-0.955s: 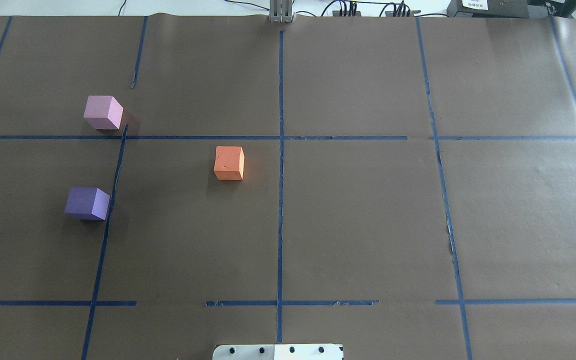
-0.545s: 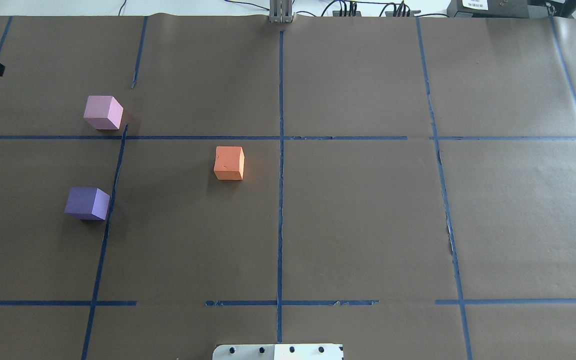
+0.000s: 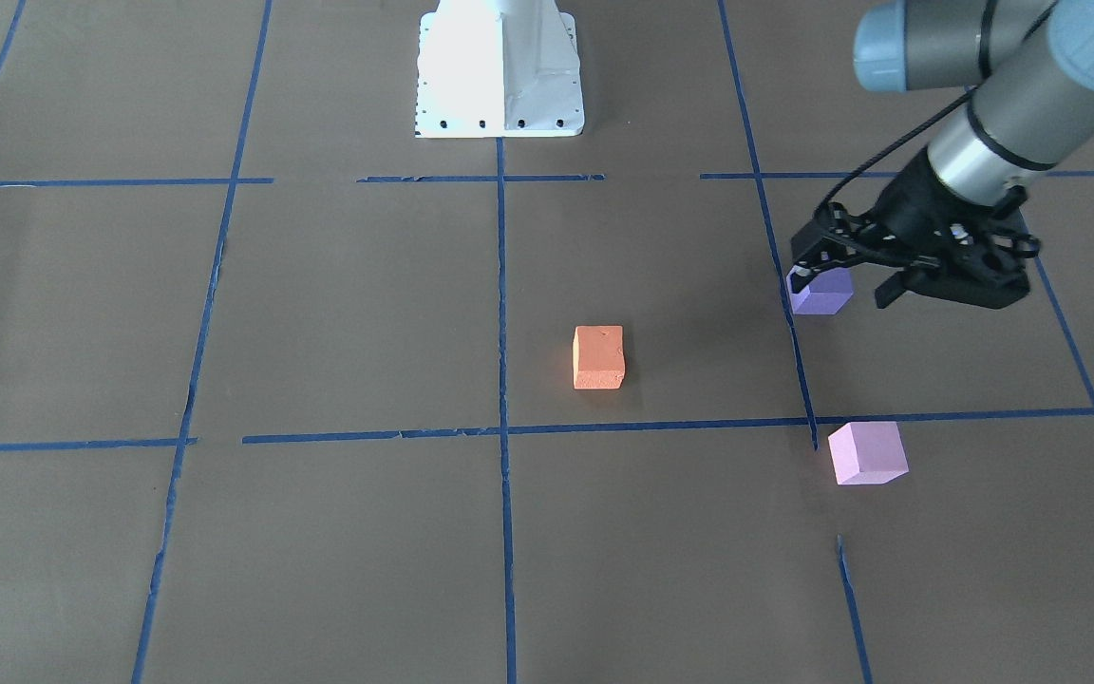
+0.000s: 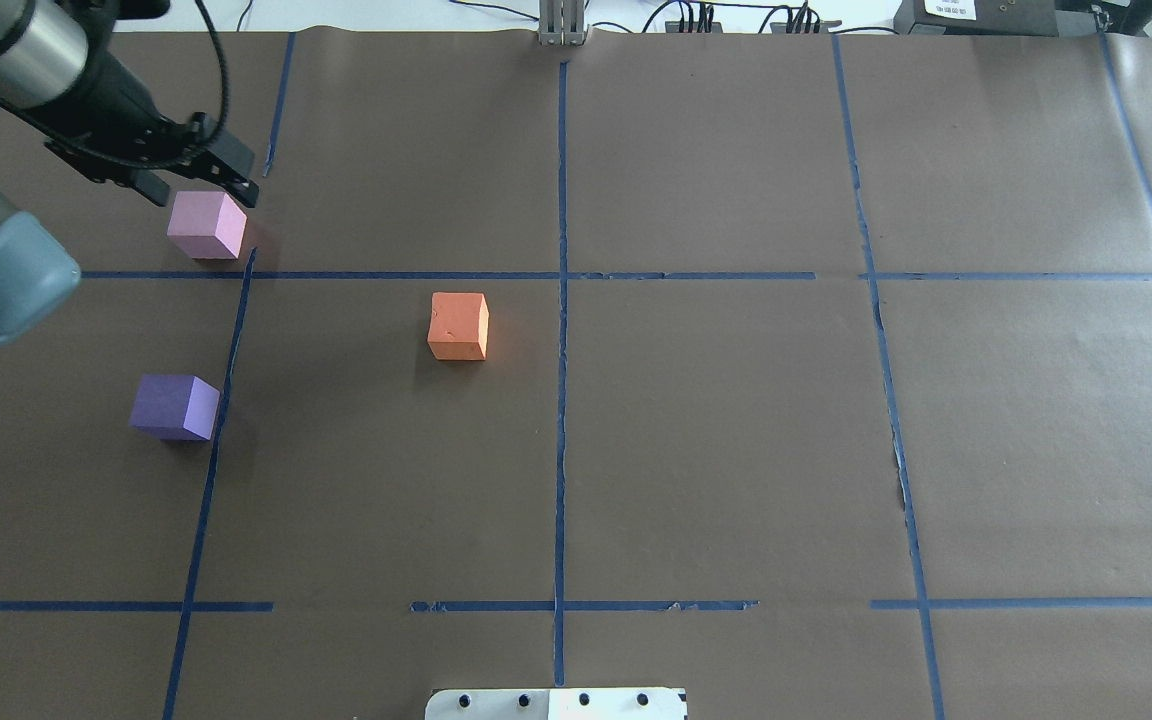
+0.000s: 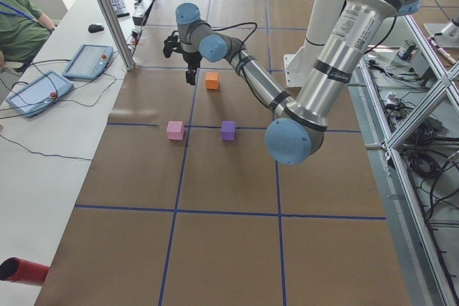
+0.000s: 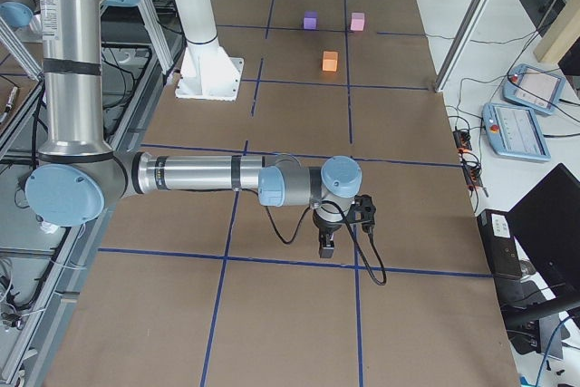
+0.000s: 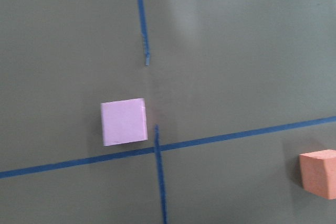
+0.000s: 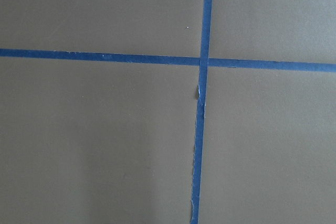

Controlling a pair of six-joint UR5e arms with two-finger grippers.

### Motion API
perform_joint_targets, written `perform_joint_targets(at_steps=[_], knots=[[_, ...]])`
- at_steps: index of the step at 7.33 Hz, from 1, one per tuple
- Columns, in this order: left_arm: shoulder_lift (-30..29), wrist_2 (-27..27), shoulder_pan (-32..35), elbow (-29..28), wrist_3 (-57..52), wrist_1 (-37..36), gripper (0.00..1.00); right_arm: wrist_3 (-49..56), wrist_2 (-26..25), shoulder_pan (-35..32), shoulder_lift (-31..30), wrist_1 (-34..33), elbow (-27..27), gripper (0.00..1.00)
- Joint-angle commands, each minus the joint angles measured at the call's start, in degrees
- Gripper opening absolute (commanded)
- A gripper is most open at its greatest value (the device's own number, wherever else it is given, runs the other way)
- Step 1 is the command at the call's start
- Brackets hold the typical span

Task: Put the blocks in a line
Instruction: 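Move the left gripper over the orange cube and lower it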

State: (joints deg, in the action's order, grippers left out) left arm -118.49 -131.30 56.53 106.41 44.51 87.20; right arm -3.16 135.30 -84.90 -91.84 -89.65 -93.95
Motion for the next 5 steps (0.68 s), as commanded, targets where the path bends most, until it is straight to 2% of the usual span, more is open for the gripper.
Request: perform_joint_targets(at_steps=[1,3,4,5], knots=[[-3.6,8.1,-7.8,-1.3,3.0,0.8,1.0,0.0,0.0,0.0,0.0,0.0,0.0,1.0],[-4.3,11.8,-11.9,-2.9,3.8,1.7,1.0,0.0,0.0,0.0,0.0,0.0,0.0,1.0],[-6.6,15.2,-14.1,-5.9,4.7,1.3,1.0,0.0,0.0,0.0,0.0,0.0,0.0,1.0],[-9.3,15.4,-14.6,-10.4,9.6,1.5,1.0,0.0,0.0,0.0,0.0,0.0,0.0,1.0]])
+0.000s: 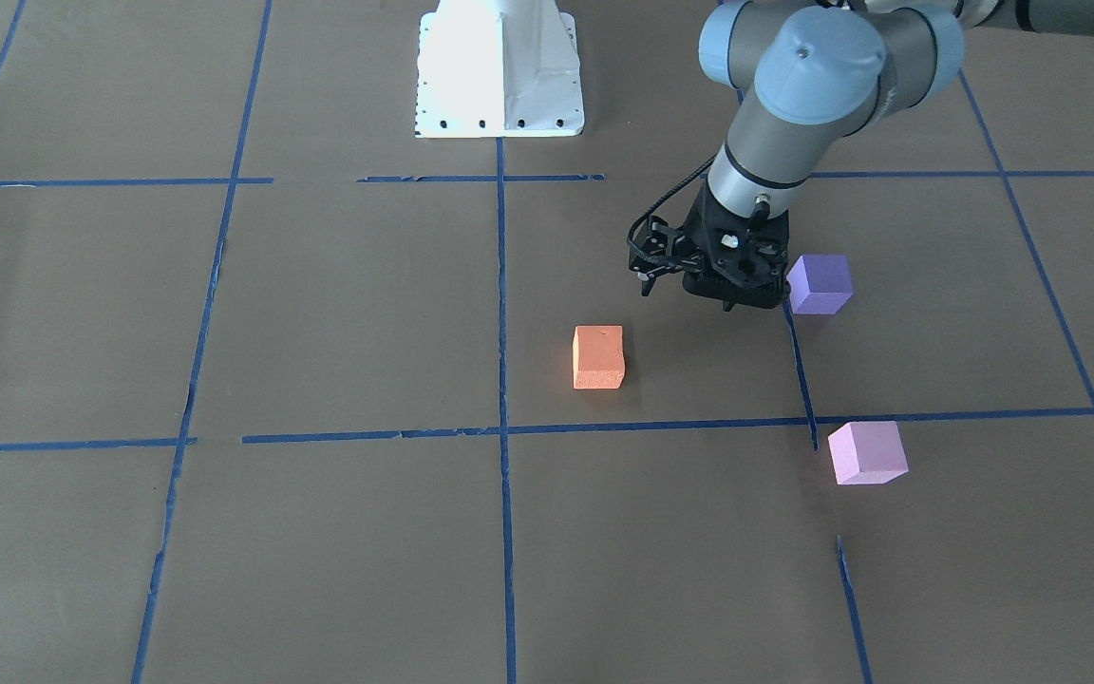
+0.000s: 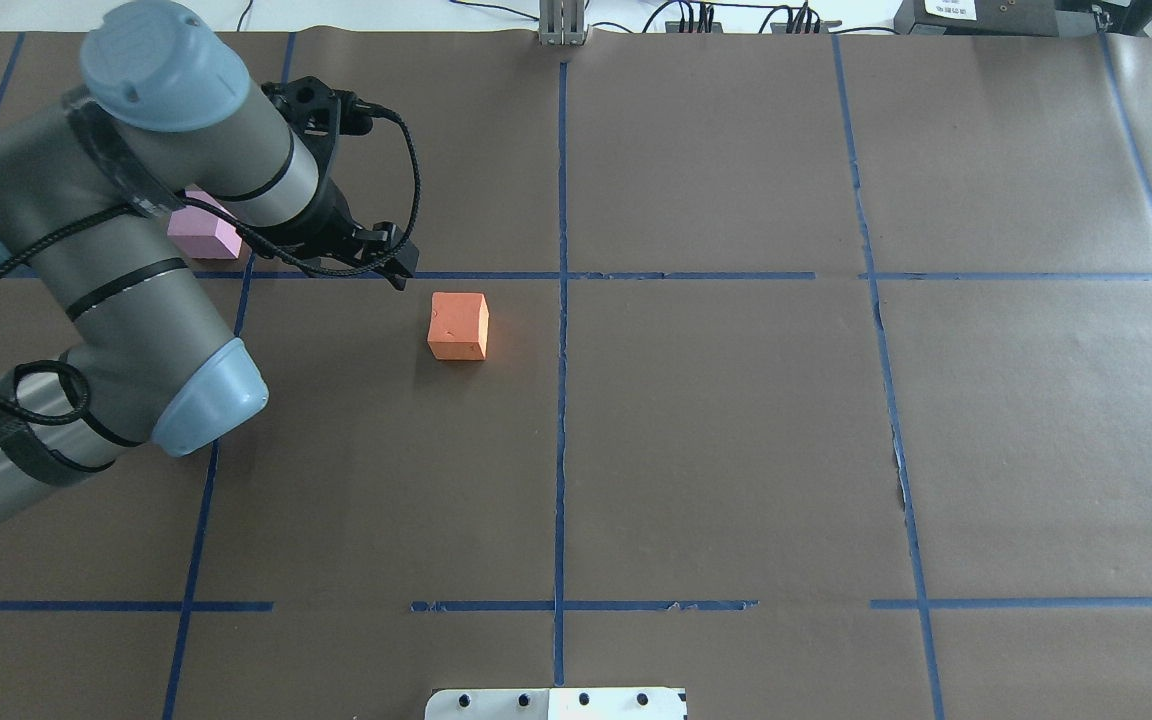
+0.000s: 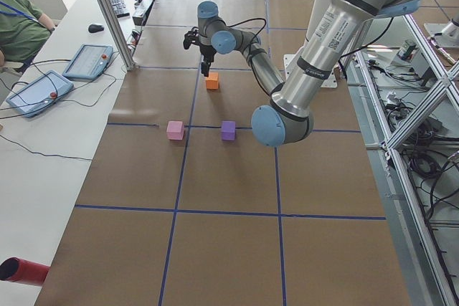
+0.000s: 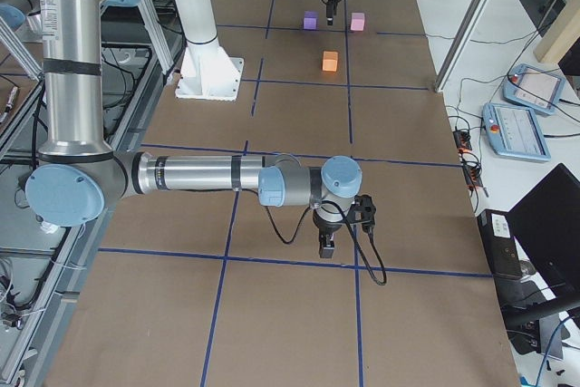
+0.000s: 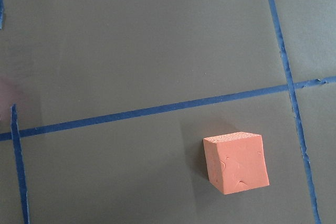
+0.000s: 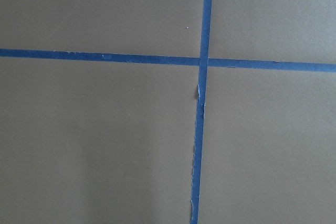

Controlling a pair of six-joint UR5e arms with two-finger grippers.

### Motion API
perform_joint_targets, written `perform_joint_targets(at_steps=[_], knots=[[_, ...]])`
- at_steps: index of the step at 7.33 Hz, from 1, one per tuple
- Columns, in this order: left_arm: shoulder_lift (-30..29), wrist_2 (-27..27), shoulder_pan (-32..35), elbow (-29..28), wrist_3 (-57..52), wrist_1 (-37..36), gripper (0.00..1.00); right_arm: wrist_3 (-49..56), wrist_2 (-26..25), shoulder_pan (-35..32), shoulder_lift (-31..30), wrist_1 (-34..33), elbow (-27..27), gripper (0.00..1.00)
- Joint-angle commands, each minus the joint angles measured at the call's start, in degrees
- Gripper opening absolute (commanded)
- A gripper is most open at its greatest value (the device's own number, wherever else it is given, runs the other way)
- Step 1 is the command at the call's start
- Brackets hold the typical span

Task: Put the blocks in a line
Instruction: 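Move the left gripper over the orange cube and lower it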

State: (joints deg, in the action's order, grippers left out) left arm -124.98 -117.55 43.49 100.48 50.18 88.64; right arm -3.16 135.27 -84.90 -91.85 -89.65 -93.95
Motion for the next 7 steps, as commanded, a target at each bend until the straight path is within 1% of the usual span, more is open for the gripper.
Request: perform_joint_targets(at_steps=[1,2,4,5,7], knots=[[-4.3,1.7,-2.7,-7.5,4.7,0.1,1.0,0.0,0.1,0.0,0.1,0.0,0.0,1.0],[-5.7,1.5,-3.5,-9.9,4.9,0.1,1.0,0.0,0.0,0.0,0.0,0.0,0.0,1.0],[-8.1,1.3,-3.5,-12.9,6.1,0.5,1.0,0.0,0.1,0.1,0.0,0.0,0.0,1.0],[-10.5,1.2,-3.5,-15.8,7.7,0.6,1.0,0.0,0.1,0.0,0.0,0.0,0.0,1.0],[-10.9,1.2,-3.6,-19.2,8.2,4.1,1.0,0.0,0.1,0.1,0.0,0.0,0.0,1.0]])
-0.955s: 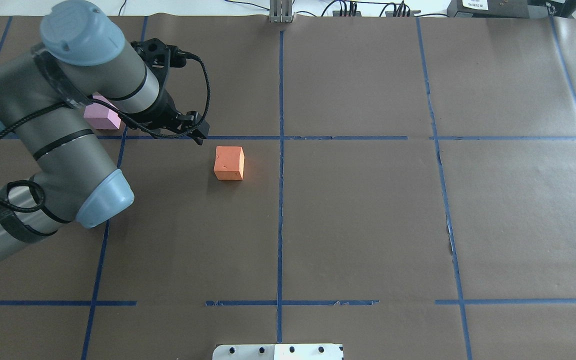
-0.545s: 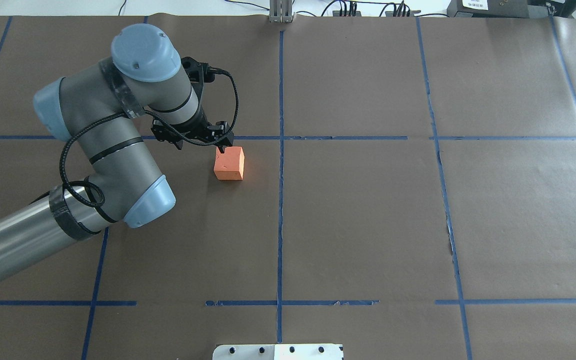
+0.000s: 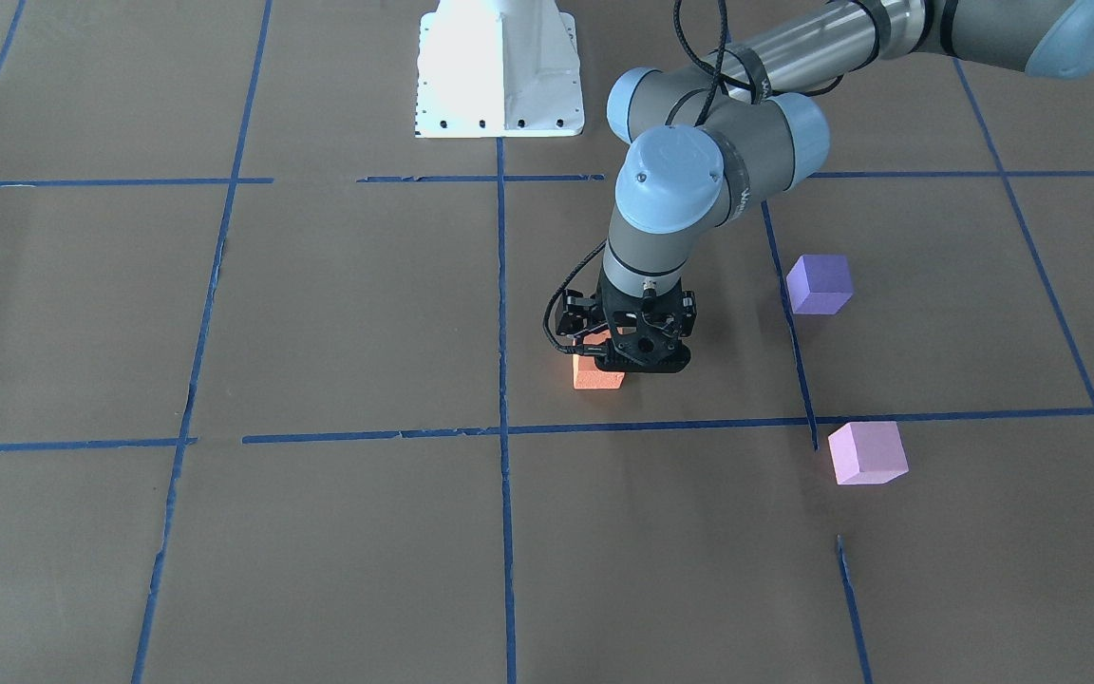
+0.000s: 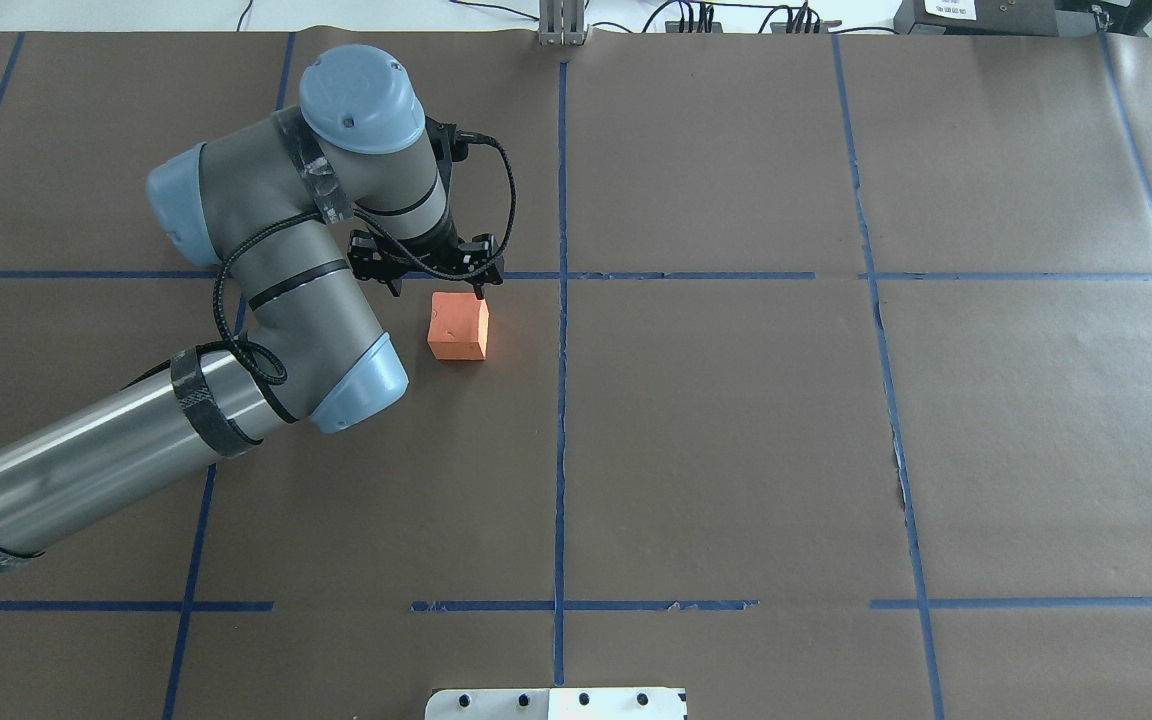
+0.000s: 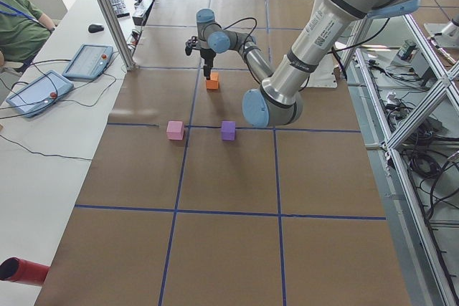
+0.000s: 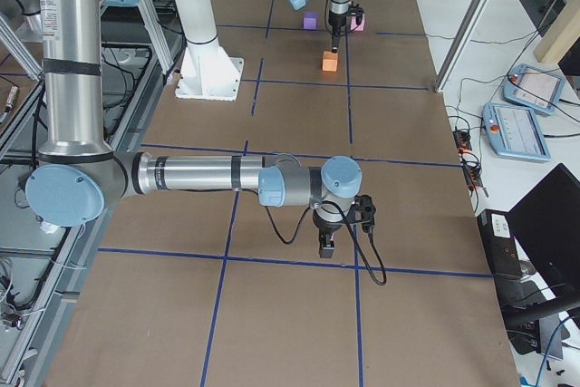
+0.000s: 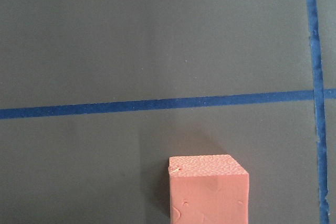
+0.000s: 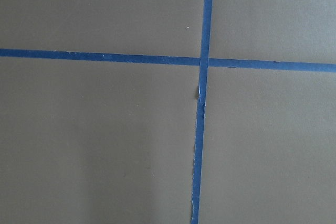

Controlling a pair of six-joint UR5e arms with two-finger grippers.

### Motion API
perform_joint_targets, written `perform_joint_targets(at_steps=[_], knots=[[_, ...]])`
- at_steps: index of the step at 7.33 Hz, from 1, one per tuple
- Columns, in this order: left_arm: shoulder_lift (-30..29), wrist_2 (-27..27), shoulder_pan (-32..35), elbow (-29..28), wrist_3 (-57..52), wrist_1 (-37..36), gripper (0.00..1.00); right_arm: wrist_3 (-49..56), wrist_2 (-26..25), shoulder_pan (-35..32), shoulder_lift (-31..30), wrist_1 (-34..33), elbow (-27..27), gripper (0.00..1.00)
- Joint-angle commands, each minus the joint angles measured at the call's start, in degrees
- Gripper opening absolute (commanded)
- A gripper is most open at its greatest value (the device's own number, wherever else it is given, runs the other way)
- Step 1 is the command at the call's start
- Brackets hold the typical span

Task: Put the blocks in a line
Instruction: 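Move the left gripper over the orange cube and lower it, then close the left gripper on the orange cube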

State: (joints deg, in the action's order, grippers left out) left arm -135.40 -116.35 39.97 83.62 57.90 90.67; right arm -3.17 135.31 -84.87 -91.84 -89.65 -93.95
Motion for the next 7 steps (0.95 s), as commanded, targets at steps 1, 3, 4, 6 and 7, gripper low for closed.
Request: perform_joint_targets(at_steps=[1,3,4,6,7], knots=[[-0.5,0.2,-0.1,-3.3,1.8,3.4,1.0,0.0,0.0,0.1,0.0,0.0,0.0,1.0],[-0.3,0.2,-1.6,-3.8,2.8,3.6,1.0,0.0,0.0,0.1,0.1,0.0,0.0,1.0],[0.0,0.2,-2.5,-4.0,3.5,3.6,1.0,0.0,0.0,0.0,0.0,0.0,0.0,1.0],[0.1,0.2,-3.6,-5.7,4.9,5.7,1.0,0.0,0.0,0.1,0.0,0.0,0.0,1.0],[0.3,0.5,-4.3,-6.3,5.5,7.1,1.0,0.0,0.0,0.0,0.0,0.0,0.0,1.0]])
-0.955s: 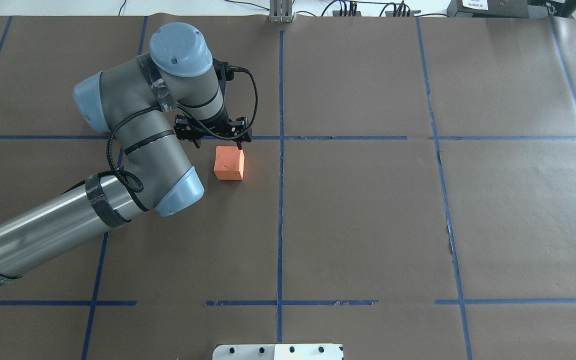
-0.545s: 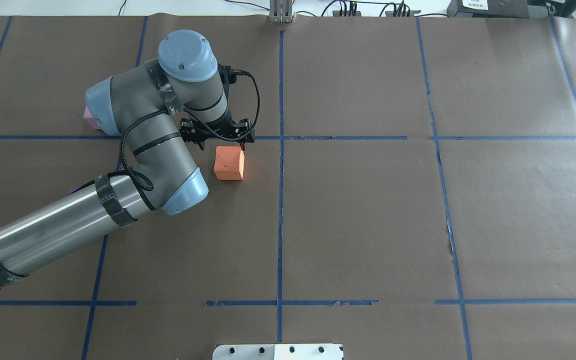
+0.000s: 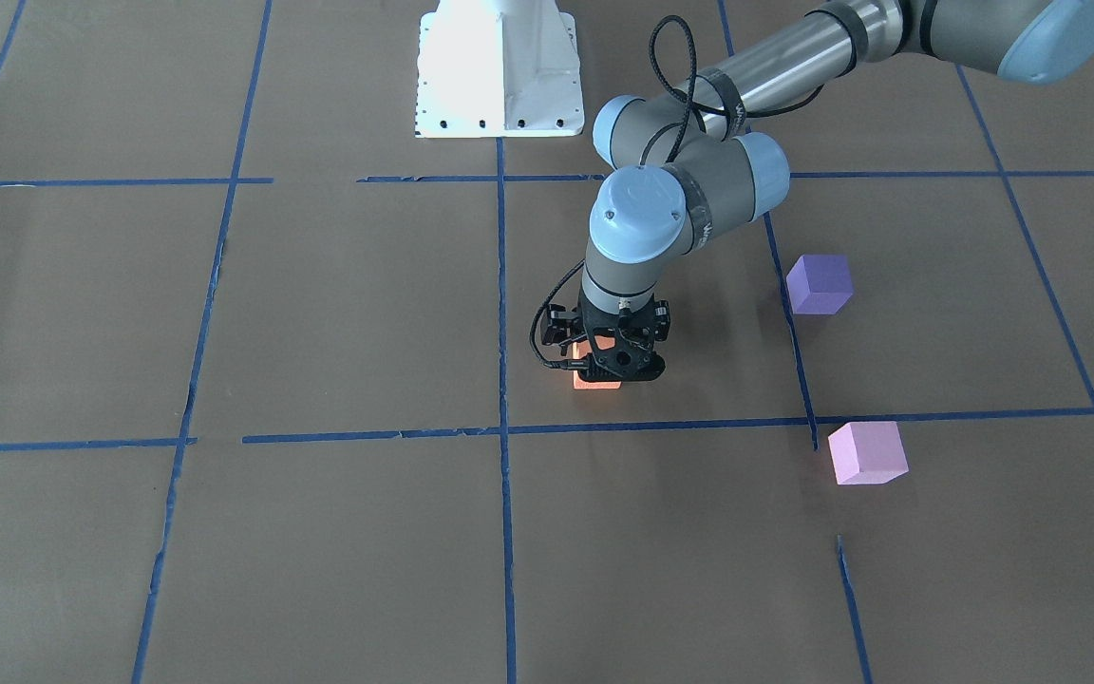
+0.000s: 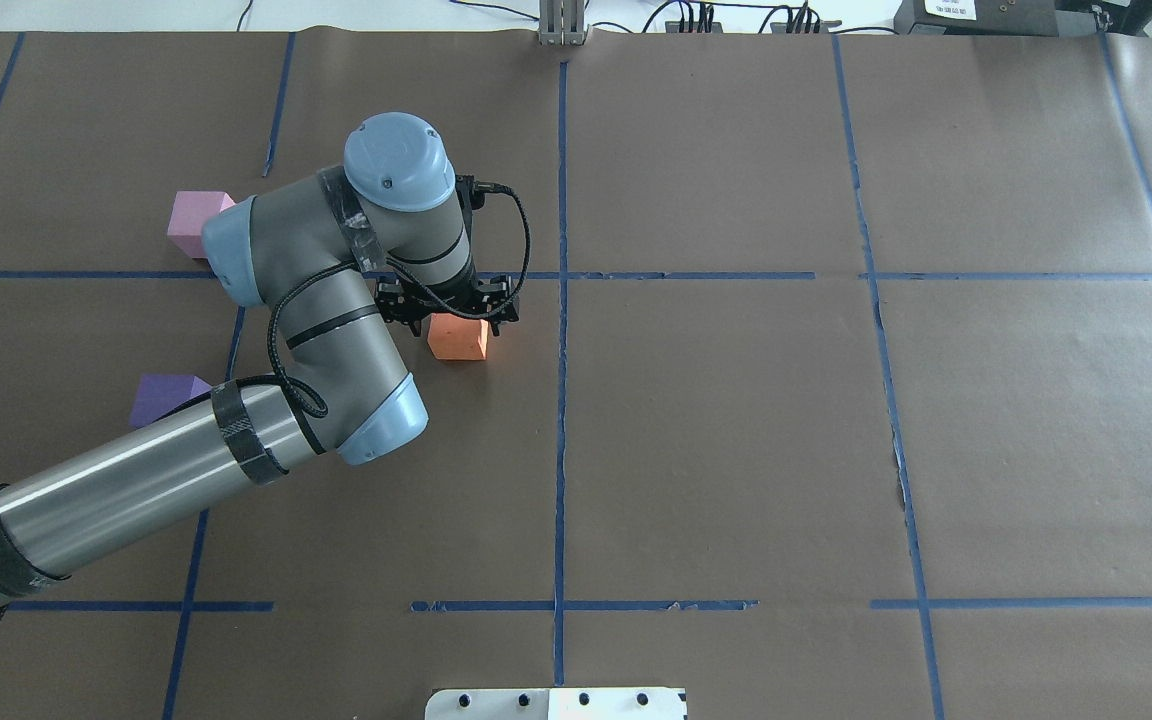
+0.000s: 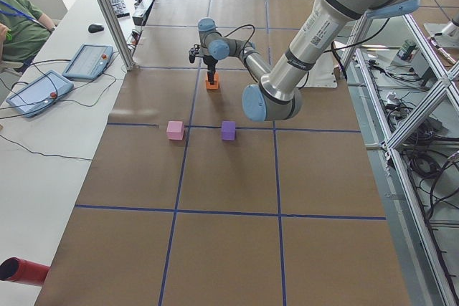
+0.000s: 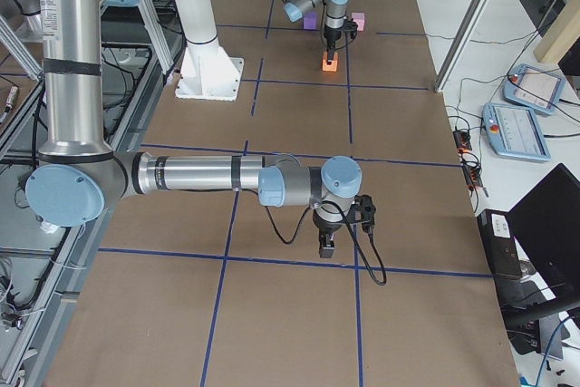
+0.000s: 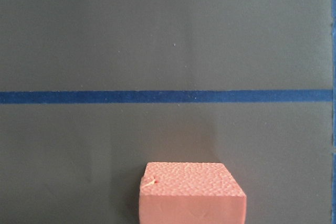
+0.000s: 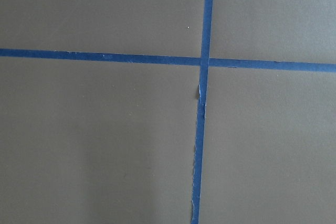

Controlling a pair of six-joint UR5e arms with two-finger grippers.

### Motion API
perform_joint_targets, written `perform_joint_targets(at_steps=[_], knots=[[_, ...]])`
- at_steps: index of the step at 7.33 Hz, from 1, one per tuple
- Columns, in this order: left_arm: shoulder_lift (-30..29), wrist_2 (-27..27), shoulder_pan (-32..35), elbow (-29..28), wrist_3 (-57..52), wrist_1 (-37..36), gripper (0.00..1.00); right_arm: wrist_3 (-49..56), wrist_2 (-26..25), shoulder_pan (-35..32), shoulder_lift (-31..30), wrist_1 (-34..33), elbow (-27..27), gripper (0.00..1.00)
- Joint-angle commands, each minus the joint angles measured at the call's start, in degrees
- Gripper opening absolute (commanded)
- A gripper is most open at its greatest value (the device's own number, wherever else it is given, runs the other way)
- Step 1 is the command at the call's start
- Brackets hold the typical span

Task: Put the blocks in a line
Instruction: 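Close the left gripper on the orange cube, then carry the orange cube with the left gripper toward the pink and purple cubes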

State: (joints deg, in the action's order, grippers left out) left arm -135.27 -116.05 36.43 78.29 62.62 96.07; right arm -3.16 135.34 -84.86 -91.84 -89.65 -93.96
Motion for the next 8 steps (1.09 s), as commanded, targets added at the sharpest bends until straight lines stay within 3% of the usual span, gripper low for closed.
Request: perform_joint_targets(at_steps=[1,2,4,5,6,8], knots=[[0.4,0.2,-0.7,-1.0,1.4,2.0,0.91,0.0,0.0,0.0,0.0,0.0,0.0,1.0],[0.3,0.2,-0.7,-0.9,1.4,2.0,0.52,0.0,0.0,0.0,0.0,0.0,0.0,1.0],[0.3,0.2,1.3,0.5,1.2,1.2,0.09,0.0,-0.1,0.0,0.0,0.0,0.0,1.0],[0.4,0.0,3.1,6.3,0.8,-5.0,0.0,0.0,0.0,0.0,0.0,0.0,0.0,1.0],[1.5,0.0,3.2,13.8,0.7,-12.9,0.0,0.0,-0.1,0.0,0.0,0.0,0.0,1.0],[9.7,0.0,3.6,28.3,0.7,-18.0,0.0,0.0,0.0,0.0,0.0,0.0,0.0,1.0]])
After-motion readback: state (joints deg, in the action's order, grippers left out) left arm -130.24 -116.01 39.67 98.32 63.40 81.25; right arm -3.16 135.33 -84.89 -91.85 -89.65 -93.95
